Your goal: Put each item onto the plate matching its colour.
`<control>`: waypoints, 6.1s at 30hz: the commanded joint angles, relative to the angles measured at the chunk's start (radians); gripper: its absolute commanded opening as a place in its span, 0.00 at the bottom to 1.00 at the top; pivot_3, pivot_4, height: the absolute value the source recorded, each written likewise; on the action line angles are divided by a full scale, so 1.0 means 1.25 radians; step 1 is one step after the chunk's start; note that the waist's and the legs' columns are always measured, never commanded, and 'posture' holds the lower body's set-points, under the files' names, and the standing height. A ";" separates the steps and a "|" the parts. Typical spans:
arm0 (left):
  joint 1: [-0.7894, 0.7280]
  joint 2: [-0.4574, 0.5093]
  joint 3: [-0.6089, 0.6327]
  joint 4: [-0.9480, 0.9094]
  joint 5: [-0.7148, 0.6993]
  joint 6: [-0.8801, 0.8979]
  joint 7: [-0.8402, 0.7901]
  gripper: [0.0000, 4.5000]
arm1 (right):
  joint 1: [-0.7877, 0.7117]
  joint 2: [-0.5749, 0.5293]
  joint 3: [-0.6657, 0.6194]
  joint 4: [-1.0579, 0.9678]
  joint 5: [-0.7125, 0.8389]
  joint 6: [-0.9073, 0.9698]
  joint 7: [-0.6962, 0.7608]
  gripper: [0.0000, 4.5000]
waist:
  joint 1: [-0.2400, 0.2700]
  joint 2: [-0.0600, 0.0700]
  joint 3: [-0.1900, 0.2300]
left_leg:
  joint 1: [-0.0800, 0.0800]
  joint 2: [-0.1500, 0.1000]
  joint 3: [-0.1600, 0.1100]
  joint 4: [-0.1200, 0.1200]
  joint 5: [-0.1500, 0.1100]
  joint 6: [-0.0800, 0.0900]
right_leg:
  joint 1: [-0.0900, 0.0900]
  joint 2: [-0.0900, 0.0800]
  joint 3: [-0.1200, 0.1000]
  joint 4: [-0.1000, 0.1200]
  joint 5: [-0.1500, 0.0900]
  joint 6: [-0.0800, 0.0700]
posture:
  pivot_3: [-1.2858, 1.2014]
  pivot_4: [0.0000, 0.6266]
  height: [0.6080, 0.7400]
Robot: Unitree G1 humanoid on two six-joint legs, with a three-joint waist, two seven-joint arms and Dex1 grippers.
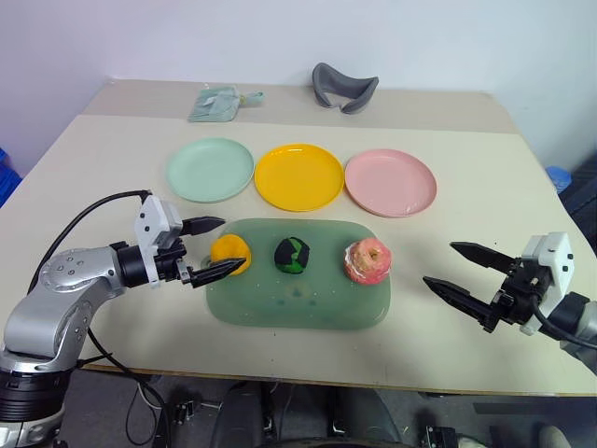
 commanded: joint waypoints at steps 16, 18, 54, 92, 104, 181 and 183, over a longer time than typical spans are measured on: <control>-0.080 -0.028 -0.009 0.018 0.014 -0.010 0.034 1.00 | -0.040 0.026 0.035 0.046 -0.045 -0.100 0.005 0.99 | 0.001 0.000 0.000 | 0.000 0.000 0.000 0.000 0.000 0.000 | 0.000 0.000 0.000 0.000 0.000 0.000 | 0.52 0.24 1.00; -0.095 -0.041 -0.013 0.020 0.021 -0.016 0.053 1.00 | -0.054 0.027 0.040 0.054 -0.043 -0.110 0.018 0.99 | 0.002 0.000 0.000 | 0.000 0.000 0.000 0.000 0.000 0.000 | 0.000 0.000 0.000 0.000 0.000 0.000 | 0.52 0.24 1.00; -0.113 -0.050 -0.207 0.041 0.178 0.177 0.229 1.00 | -0.569 0.104 0.411 0.331 -0.160 -0.233 0.234 0.99 | -0.001 0.000 0.001 | 0.000 0.000 0.001 0.001 0.000 0.000 | -0.001 0.000 0.000 0.001 0.000 0.000 | 0.52 0.24 1.00; -0.822 -0.503 -0.149 1.114 0.410 -0.307 0.532 0.99 | -0.513 0.183 0.302 0.160 -0.263 -0.013 -0.257 1.00 | 0.015 -0.001 0.002 | -0.002 -0.001 0.005 0.001 0.000 0.000 | -0.003 0.001 -0.001 0.001 0.000 0.001 | 0.52 0.24 1.00; -0.626 -0.395 -0.176 0.661 0.293 -0.181 0.144 0.99 | -0.271 0.072 0.102 -0.061 -0.066 0.068 -0.140 1.00 | 0.007 -0.002 0.002 | -0.002 -0.001 0.004 0.000 0.000 0.000 | -0.003 0.001 0.000 0.001 0.000 0.001 | 0.52 0.24 1.00; -0.356 -0.301 -0.204 0.328 0.208 0.103 0.099 0.37 | -0.052 0.017 0.062 -0.045 -0.047 -0.079 -0.023 1.00 | 0.017 -0.002 0.002 | -0.001 -0.001 -0.002 0.003 0.000 0.001 | 0.001 0.001 0.000 0.001 0.000 0.001 | 0.52 0.24 1.00; -0.353 -0.324 -0.160 0.332 0.202 0.114 0.164 0.37 | -0.057 0.016 0.066 -0.040 -0.049 -0.082 -0.023 1.00 | 0.018 -0.002 0.002 | -0.001 -0.001 -0.002 0.003 0.000 0.001 | 0.001 0.001 0.000 0.001 0.000 0.001 | 0.52 0.24 1.00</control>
